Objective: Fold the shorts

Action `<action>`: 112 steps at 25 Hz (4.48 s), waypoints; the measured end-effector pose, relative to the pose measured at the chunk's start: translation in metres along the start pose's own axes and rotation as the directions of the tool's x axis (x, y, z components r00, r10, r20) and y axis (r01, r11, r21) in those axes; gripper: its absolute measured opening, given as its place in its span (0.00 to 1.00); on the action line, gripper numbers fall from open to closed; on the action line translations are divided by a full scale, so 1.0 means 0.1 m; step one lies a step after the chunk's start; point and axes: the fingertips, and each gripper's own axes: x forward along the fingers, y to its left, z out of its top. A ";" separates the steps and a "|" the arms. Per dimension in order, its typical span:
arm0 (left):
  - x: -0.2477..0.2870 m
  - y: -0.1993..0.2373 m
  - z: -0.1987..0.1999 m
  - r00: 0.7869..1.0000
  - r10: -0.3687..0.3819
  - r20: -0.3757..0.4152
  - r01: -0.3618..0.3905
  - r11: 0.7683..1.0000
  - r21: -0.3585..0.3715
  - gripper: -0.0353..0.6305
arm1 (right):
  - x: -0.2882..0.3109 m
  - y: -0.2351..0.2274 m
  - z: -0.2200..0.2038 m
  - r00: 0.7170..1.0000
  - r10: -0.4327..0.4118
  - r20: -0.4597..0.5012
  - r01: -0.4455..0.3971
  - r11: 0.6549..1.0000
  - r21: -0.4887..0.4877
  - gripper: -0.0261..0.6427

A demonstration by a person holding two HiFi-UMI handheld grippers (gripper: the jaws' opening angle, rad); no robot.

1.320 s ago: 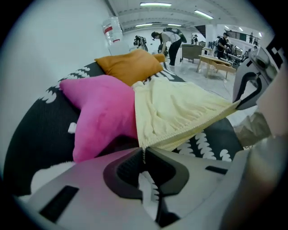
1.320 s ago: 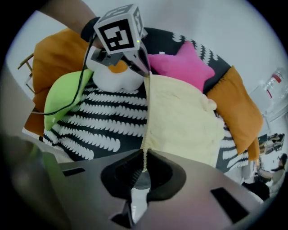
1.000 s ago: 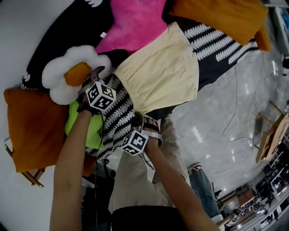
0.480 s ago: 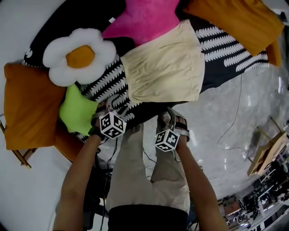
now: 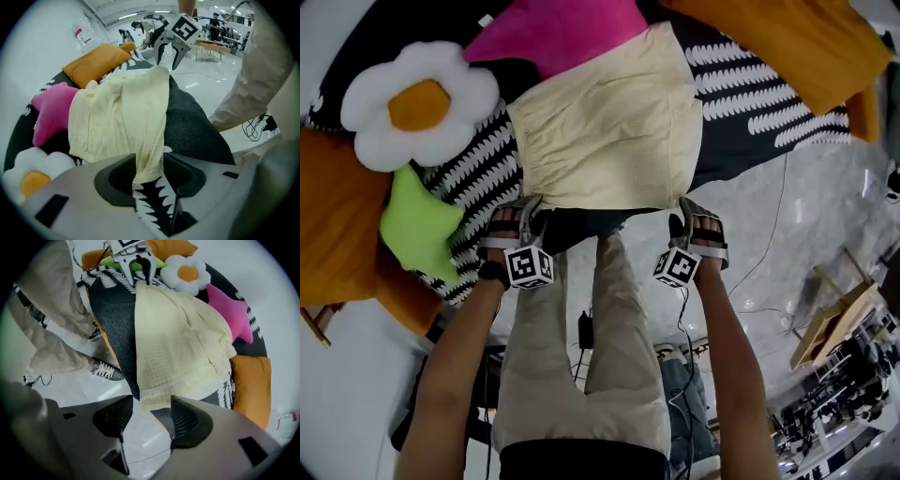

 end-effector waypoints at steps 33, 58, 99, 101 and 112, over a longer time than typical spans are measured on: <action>-1.98 -0.45 0.32 0.972 -0.168 0.167 0.196 0.966 -0.169 0.13 | -1.83 -0.34 -0.35 0.997 0.062 0.036 -0.064 0.997 0.046 0.08; -0.95 0.28 -0.43 0.981 -0.182 0.063 0.177 0.723 -0.668 0.39 | -0.51 -1.37 0.79 0.998 -0.020 0.056 0.000 0.938 0.346 0.42; -0.21 1.39 0.87 0.925 -0.379 0.023 0.377 0.909 -0.175 0.49 | -0.62 0.18 0.35 0.962 -0.053 0.268 -0.273 -0.226 0.935 0.43; -0.03 1.46 1.23 0.922 -0.387 -0.004 0.383 0.915 -0.123 0.50 | -0.59 0.19 0.34 0.965 -0.078 0.251 -0.261 -0.413 0.873 0.40; 0.98 1.18 1.57 0.827 -0.547 -0.134 0.539 0.837 -0.090 0.53 | -0.01 0.00 0.66 0.988 -0.075 0.134 -0.147 -0.724 0.674 0.42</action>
